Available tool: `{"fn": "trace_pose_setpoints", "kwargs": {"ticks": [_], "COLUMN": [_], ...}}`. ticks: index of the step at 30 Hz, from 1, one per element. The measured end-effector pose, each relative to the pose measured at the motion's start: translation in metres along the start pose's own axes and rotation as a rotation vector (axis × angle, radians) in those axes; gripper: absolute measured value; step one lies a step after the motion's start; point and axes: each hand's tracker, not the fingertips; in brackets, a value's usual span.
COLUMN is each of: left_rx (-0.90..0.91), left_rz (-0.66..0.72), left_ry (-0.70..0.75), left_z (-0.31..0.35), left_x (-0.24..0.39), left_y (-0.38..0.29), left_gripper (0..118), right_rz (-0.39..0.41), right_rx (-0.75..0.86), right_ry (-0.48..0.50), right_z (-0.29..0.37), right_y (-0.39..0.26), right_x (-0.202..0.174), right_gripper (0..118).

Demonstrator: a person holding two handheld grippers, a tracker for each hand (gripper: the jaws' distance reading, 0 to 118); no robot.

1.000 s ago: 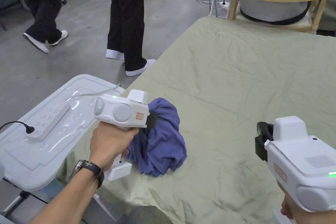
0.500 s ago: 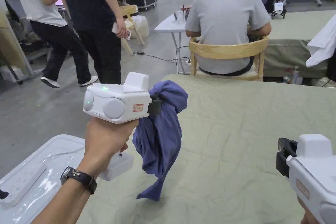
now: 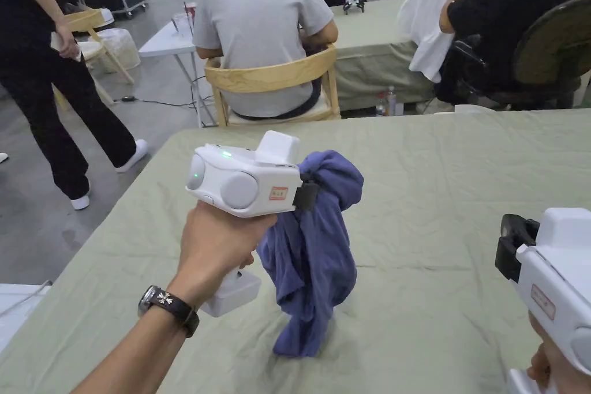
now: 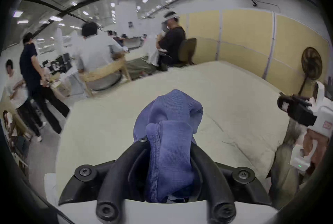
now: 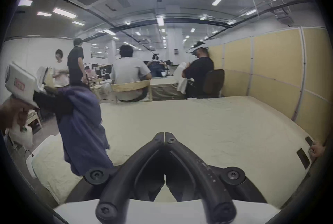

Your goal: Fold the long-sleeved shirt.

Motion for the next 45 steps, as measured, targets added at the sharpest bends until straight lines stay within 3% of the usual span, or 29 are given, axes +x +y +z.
{"fn": "trace_pose_setpoints", "kwargs": {"ticks": [8,14,16,18,19,23,27,32,35,38,40,45], "left_rx": [-0.247,-0.323,-0.329,-0.330,-0.340,-0.326,-0.181,0.018,0.068,0.085,0.080,0.012], "left_rz": [-0.050,-0.095,-0.133,-0.134,-0.117,-0.027,0.031,0.144,0.178,0.183,0.197,0.332], "left_ry": [-0.251,-0.324,-0.325,-0.330,-0.340,-0.343,-0.303,-0.135,-0.003,0.068,0.080,0.001], "left_z": [-0.154,-0.202,-0.206,-0.209,-0.216,-0.203,-0.155,-0.067,-0.029,0.008,0.026,0.042], "left_x": [0.114,0.182,0.197,0.203,0.197,0.186,0.157,0.115,0.084,0.064,0.054,0.037], "left_y": [-0.050,-0.064,-0.068,-0.072,-0.074,-0.074,-0.067,-0.062,-0.075,-0.094,-0.110,-0.145], "left_gripper": [20,21,35,71,76,77,77,77,67,36,7,1], "right_rz": [-0.062,-0.072,-0.072,-0.078,-0.080,-0.067,-0.052,-0.025,-0.001,0.014,0.023,0.040], "right_rx": [-0.082,-0.139,-0.149,-0.152,-0.152,-0.149,-0.139,-0.120,-0.113,-0.107,-0.103,-0.101], "right_ry": [-0.121,-0.166,-0.177,-0.178,-0.177,-0.171,-0.162,-0.133,-0.107,-0.084,-0.069,-0.040], "right_z": [-0.003,-0.005,-0.007,-0.008,-0.008,-0.009,-0.008,-0.007,-0.006,-0.005,-0.004,-0.002], "right_y": [-0.040,-0.060,-0.062,-0.061,-0.061,-0.057,-0.052,-0.043,-0.039,-0.036,-0.034,-0.033], "right_x": [0.058,0.081,0.084,0.086,0.086,0.084,0.077,0.061,0.050,0.040,0.033,0.020], "right_gripper": [2,2,2,2,2,2,2,2,2,2,2,2]}}
